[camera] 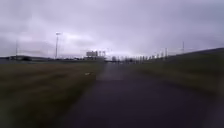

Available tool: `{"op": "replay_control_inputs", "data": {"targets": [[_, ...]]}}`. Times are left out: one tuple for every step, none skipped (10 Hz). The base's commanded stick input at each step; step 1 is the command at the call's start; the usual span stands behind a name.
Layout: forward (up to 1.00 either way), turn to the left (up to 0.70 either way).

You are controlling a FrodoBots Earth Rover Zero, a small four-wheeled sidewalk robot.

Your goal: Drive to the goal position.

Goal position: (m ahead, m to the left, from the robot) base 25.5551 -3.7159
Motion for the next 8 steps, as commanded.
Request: {"op": "replay_control_inputs", "data": {"targets": [[1.00, -0.13], [1.00, -0.21], [1.00, -0.20], [1.00, -0.08], [1.00, 0.00], [1.00, 0.00], [1.00, 0.00], [1.00, 0.00]]}}
